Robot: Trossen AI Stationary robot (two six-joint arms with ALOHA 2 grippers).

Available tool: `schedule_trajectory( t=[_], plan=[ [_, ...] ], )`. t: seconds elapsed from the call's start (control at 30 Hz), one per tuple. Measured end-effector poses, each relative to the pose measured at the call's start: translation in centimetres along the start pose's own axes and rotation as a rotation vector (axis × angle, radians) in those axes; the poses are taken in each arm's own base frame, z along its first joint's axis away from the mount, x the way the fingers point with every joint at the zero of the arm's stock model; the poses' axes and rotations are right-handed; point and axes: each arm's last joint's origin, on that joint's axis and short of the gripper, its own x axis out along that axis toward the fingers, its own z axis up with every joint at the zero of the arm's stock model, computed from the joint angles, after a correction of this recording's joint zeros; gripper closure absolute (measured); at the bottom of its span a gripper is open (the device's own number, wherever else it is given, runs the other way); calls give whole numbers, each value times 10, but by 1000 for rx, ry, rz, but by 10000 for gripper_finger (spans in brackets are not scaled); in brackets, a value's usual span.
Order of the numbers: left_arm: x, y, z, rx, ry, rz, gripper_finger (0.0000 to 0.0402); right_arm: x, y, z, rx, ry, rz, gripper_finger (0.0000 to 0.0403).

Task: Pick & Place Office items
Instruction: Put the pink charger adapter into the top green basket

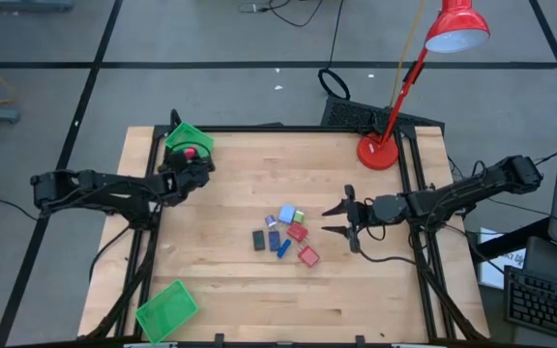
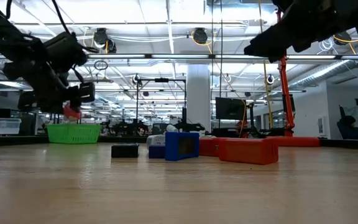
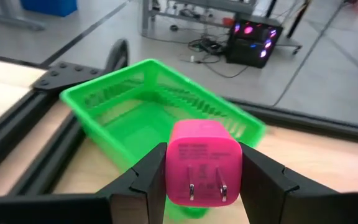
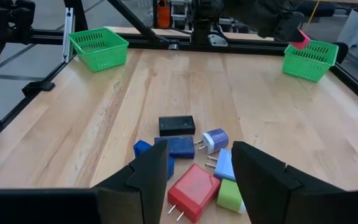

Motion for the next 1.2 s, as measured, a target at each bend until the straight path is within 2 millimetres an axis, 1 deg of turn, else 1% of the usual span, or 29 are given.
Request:
schedule_trajectory(
  t=[0.1,0.23,0.4,0.57,0.67,0.73,0.97,1.1,1.2],
  plan=[
    [2,5,-2,-3,19,38,246,0,0,-4,9,-30,1,238],
    [3,7,-2,-9,21,54,246,-1,-1,-6,16,-68,3,238],
    [5,8,0,-12,16,67,228,-2,-1,-8,16,-85,4,238],
    [6,7,1,-17,10,64,241,-2,-1,-7,16,-90,4,238],
    [6,5,2,-7,3,51,241,-2,-1,-7,16,-90,4,238],
    [6,4,3,0,0,44,226,-2,-1,-7,16,-90,4,238],
    [6,4,3,12,-1,41,148,-2,-1,-7,16,-90,4,238],
    [6,3,4,13,-4,36,120,-2,-1,-7,16,-90,4,238],
    [6,1,4,-8,-5,18,106,-2,-1,-7,8,-90,4,238]
  ],
)
